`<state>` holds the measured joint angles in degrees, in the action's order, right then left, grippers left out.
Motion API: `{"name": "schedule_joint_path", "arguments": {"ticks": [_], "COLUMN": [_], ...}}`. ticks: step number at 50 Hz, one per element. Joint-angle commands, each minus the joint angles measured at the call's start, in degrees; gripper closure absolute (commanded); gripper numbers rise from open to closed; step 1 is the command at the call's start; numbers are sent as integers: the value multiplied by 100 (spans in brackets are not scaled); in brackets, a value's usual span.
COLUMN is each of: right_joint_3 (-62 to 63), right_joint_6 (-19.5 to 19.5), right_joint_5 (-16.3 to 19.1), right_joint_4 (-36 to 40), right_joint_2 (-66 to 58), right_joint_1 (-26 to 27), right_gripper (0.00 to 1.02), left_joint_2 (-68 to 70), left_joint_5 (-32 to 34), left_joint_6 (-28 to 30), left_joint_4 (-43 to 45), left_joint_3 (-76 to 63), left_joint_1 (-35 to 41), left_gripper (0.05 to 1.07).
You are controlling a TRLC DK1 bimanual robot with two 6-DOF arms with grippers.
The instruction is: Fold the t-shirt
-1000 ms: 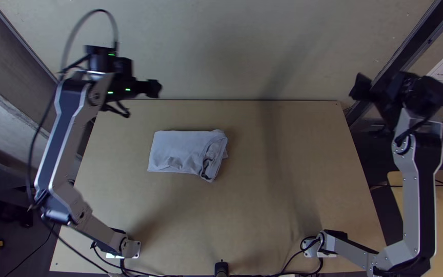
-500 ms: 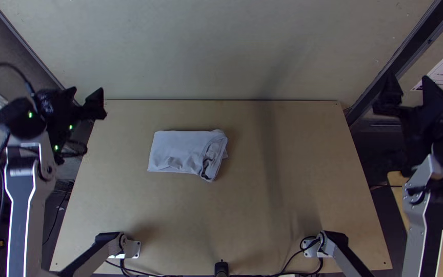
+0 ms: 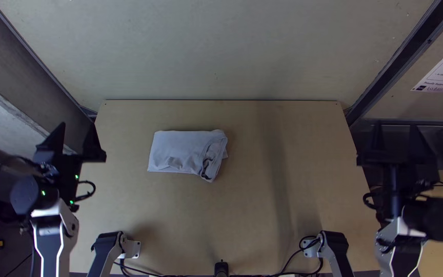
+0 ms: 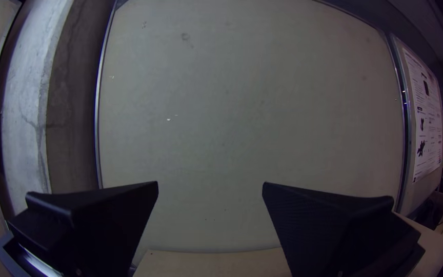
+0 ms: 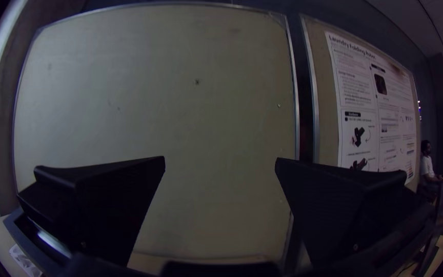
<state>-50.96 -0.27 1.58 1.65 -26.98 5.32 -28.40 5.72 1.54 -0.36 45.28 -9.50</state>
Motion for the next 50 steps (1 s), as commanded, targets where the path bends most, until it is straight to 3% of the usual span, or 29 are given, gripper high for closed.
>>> {"name": "schedule_joint_path", "arguments": {"ticks": [1, 21, 27, 50], "right_joint_3": [561, 2222, 2565, 4472], "right_joint_6": [186, 476, 502, 1354], "right_joint_5": [44, 35, -18, -106], "right_joint_4": [-218, -103, -95, -596], "right_joint_2": [598, 2470, 2725, 2733], "right_joint_1": [-189, -356, -330, -295], "right_gripper": [4, 4, 4, 4], "left_joint_2": [564, 2840, 2858, 2858], "left_joint_5": [-27, -27, -27, -18], "left_joint_6": [-49, -31, -101, 4], "left_joint_4": [265, 818, 827, 1486], "left_joint_3": [-687, -3051, -3209, -4466], "left_joint_1": [36, 238, 211, 457], "left_gripper": [10, 10, 10, 10]}}
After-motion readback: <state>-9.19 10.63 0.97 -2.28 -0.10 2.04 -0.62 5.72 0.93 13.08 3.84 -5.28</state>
